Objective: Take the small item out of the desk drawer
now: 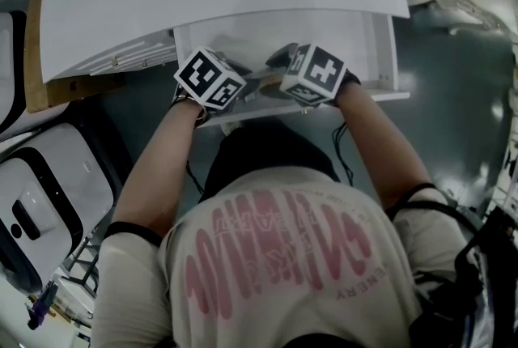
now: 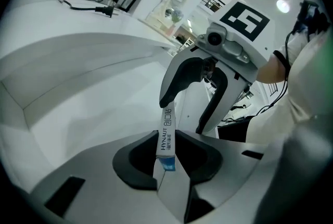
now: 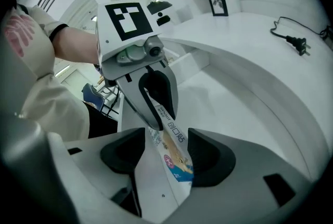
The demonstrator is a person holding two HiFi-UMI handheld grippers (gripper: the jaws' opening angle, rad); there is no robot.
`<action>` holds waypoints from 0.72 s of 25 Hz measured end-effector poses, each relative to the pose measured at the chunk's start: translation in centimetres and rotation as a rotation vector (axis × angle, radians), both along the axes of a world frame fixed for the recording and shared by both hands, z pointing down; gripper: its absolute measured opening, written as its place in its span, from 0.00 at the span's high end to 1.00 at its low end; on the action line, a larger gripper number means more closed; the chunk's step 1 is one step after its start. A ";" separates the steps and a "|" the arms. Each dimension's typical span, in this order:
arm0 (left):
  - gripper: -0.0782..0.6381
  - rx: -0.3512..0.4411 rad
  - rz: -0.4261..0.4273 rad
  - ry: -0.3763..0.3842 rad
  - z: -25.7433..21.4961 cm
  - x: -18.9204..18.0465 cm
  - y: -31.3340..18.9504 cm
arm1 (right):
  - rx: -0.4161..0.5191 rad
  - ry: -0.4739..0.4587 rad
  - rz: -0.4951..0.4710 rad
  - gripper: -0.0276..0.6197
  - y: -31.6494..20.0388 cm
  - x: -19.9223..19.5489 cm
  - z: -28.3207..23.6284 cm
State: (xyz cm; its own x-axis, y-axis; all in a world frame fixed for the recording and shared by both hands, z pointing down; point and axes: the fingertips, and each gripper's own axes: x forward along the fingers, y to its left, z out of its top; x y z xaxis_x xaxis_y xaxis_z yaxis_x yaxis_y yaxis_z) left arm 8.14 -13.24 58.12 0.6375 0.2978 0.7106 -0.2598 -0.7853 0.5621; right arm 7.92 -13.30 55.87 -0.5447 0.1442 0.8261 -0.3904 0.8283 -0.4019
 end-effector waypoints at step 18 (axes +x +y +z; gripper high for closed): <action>0.73 0.150 -0.213 0.136 -10.6 -2.8 -4.2 | 0.227 -0.231 0.620 0.69 -7.1 3.6 -12.0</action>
